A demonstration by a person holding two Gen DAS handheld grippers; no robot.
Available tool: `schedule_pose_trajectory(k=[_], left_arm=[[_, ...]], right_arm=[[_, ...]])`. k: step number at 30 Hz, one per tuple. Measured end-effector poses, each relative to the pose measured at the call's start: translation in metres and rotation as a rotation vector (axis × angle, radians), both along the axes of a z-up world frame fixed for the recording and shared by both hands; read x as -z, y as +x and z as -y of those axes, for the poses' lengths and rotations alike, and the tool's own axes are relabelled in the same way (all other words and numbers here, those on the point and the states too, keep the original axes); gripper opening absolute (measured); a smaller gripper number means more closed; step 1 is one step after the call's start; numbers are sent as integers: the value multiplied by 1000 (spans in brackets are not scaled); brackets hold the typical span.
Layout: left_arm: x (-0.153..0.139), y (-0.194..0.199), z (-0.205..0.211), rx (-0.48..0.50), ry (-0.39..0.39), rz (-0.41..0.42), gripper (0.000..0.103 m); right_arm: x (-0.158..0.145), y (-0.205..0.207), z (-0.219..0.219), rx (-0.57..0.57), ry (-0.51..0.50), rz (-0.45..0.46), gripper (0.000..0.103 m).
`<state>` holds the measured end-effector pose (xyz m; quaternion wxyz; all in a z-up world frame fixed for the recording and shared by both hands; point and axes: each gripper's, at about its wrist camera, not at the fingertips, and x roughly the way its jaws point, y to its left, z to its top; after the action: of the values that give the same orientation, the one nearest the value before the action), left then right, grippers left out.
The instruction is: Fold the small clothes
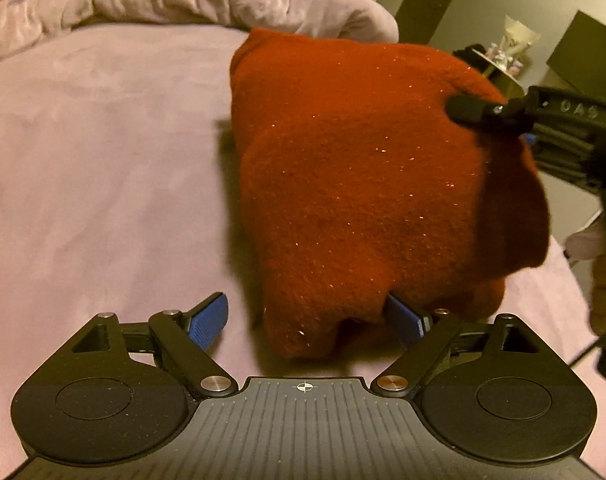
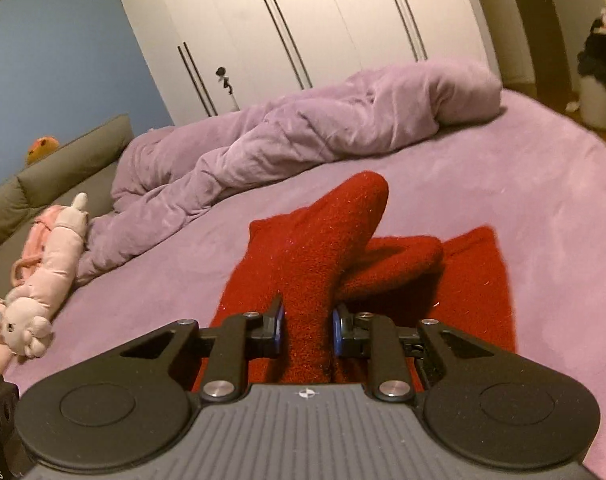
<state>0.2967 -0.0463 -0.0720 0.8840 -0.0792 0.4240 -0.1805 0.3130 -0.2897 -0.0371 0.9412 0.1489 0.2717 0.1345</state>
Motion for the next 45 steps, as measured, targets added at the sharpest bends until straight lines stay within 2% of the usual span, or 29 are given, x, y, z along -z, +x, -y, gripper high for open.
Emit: schedule_pose_trajectory(k=[5,10,13,16,19,22,24,27,31,32,34,37,39,42,45], left_arm=[[0,1,12,5,27,6,92],[3,2,12,-15,79,-7,90],[6,7,10,-25,48,-30,89],[12,15,11,-40,20,-58,89],[19,18,9,-62,27,-83,89],[12,16,11,-60,51,-81,89],[9,14,10,-59,64,-80,88],[7,11,10,-67,76,-85,88],[6,6,10,-64,99,-81,88],[5,5,9,-70,96,-87,88],[2,5,12,-80,87,-93,88],[2,3,8,-96,79,-96,89],[4,4,3,-122,55,-106,89],[1,2,-5,-142,19,-104,89],[-4,-3,-6,-115,31,-58,89]], right_arm=[[0,-6,16,29,-54,-1,21],[22,-3,41,106,-101,-50,21],[38,5,59,143,-70,-105,21],[65,10,55,132,-177,-133,22],[81,6,55,137,-186,-99,27],[72,3,57,170,-189,-111,45],[59,-7,55,191,-211,-103,47],[38,-32,36,210,-276,-6,47],[32,-63,-1,93,-341,91,44],[37,-67,-9,55,-354,97,39],[52,-67,-17,14,-387,54,32],[79,-62,-13,13,-427,-4,27],[86,-63,-7,8,-417,4,27],[73,-62,2,18,-344,-23,27],[59,-76,35,79,-120,-52,32]])
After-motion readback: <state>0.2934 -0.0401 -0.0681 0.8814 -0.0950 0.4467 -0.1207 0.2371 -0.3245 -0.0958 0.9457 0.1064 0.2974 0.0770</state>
